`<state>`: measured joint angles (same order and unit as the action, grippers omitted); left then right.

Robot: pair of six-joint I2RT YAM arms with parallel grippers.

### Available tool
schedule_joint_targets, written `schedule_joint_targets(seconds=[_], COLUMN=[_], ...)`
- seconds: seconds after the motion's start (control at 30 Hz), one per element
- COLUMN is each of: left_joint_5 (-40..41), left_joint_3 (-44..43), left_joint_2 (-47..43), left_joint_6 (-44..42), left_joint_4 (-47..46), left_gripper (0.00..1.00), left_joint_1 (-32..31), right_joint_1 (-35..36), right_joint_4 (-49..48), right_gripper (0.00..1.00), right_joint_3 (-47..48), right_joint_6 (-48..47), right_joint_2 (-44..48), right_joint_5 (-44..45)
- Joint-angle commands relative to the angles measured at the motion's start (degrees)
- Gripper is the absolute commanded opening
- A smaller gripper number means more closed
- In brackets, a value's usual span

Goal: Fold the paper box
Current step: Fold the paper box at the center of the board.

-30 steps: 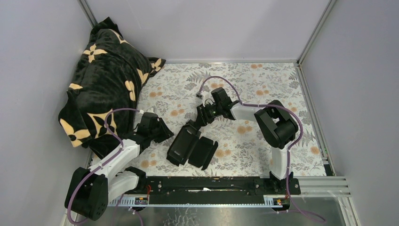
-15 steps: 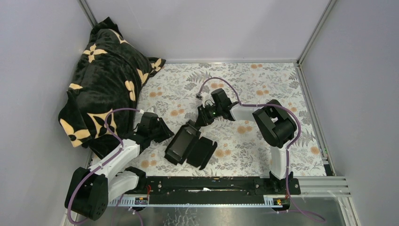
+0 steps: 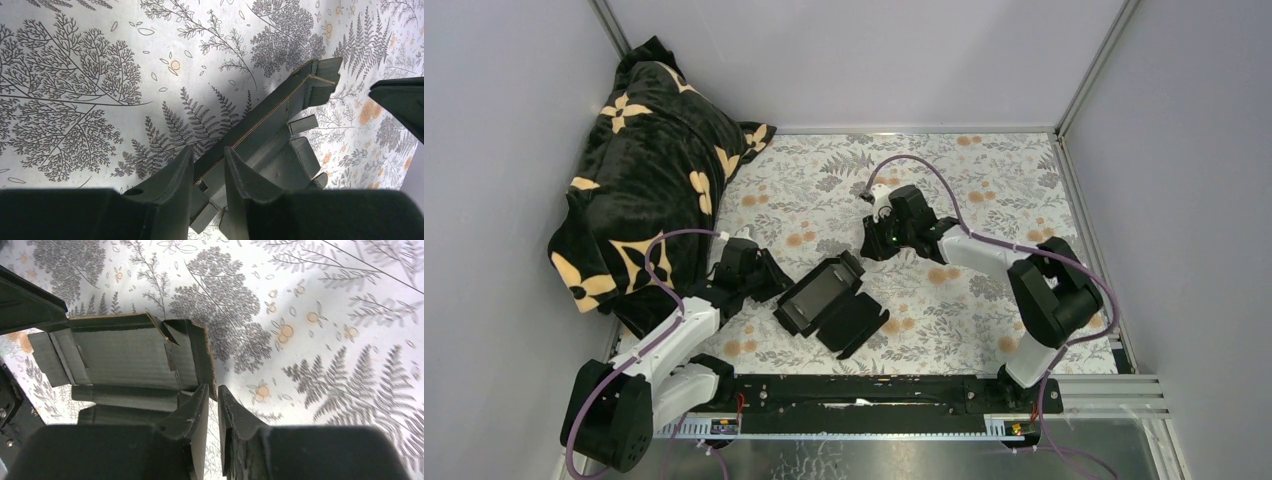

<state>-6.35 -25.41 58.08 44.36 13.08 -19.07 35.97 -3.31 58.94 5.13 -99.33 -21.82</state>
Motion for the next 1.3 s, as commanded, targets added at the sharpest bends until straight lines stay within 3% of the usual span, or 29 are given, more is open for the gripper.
schedule_joint_targets(seconds=[0.0,0.13,0.23,0.33,0.5,0.63,0.67,0.77,0.83,1.1,1.27], left_joint_5=[-2.5,-1.4,-0.3,0.7,2.9,2.1,1.9,1.9,2.1,7.3,10.4], left_joint_3=[-1.7,-1.7,-2.1,-2.9,-5.1,-5.1,-5.0,-4.4,-3.5,-2.2,-1.8], left_joint_2=[-0.4,-0.7,-2.0,-4.5,-7.0,-7.6,-7.5,-7.2,-6.6,-1.1,4.1], left_joint_6=[0.1,2.0,3.1,3.5,2.6,2.9,3.0,4.0,5.0,8.0,7.9], left_joint_4=[-3.0,-3.8,-3.4,-1.7,2.3,2.6,2.4,1.5,0.3,-3.6,-5.2], left_gripper=[0.34,0.31,0.31,0.32,0.49,0.52,0.49,0.26,0.15,0.12,0.12], left_joint_1=[0.1,-3.2,-5.0,-5.6,-5.6,-5.7,-6.0,-8.1,-9.8,-18.4,-20.6], right_joint_1=[0.9,1.0,1.0,0.9,0.8,0.8,0.9,0.8,0.8,0.8,0.8], right_joint_4=[5.2,6.4,5.1,2.3,-0.8,-1.4,-1.3,-0.8,-0.9,-1.1,-1.5], right_gripper=[0.20,0.23,0.42,0.48,0.50,0.50,0.50,0.48,0.48,0.44,0.35], right_joint_3=[-1.7,-2.4,-2.6,-2.0,0.3,2.5,3.0,4.3,4.6,4.1,2.9], right_joint_6=[-1.2,-1.1,-0.7,-0.2,0.7,0.4,0.2,-0.3,-0.5,-0.3,-0.2], right_joint_2=[5.1,5.5,4.4,2.7,-0.5,-3.4,-4.1,-5.7,-6.3,-7.4,-6.6], right_joint_5=[8.4,9.7,8.7,6.3,3.1,0.4,-0.2,-1.4,-2.0,-3.2,-3.1])
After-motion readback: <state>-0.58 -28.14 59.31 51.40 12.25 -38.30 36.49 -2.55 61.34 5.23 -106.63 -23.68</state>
